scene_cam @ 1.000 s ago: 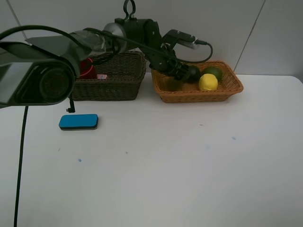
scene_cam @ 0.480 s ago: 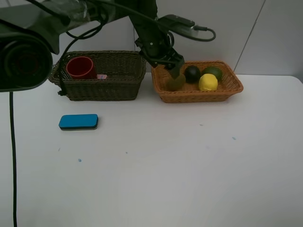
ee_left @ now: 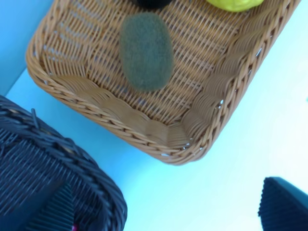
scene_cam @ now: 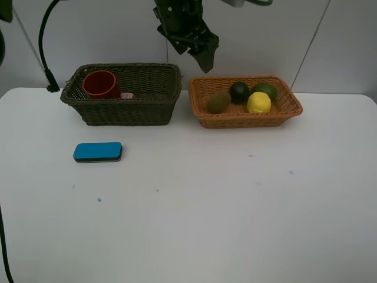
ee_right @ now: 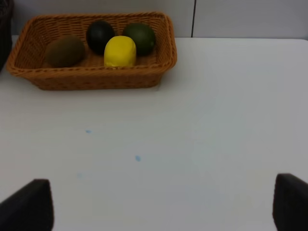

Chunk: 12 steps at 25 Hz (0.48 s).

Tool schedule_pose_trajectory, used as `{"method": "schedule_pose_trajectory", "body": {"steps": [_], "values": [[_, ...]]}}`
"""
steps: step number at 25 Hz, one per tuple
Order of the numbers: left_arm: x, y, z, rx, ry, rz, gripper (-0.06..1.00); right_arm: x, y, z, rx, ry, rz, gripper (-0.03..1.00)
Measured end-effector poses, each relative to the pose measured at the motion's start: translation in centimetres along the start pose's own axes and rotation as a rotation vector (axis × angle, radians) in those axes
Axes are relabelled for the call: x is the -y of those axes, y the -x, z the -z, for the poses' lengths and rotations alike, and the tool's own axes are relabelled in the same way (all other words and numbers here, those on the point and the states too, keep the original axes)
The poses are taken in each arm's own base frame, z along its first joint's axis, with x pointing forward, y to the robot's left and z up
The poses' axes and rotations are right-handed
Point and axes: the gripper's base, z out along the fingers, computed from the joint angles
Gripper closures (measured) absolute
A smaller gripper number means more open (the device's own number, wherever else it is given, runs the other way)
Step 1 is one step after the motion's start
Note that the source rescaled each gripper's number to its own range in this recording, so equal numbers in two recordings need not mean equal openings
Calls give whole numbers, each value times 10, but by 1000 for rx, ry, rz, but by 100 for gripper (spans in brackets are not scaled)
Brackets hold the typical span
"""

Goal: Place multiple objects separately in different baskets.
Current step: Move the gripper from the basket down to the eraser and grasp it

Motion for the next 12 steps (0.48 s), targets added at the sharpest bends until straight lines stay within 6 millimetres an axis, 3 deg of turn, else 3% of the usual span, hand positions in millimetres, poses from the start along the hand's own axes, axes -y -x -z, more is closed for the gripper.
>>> {"method": "schedule_pose_trajectory", "body": {"steps": [5,12], "values": [[5,-16,15,-45,-13,-50,-5,0,0,0,0,0,0,-3],[16,-72,36,-208,-38,-349,-5,0,0,0,0,0,0,-3]]}}
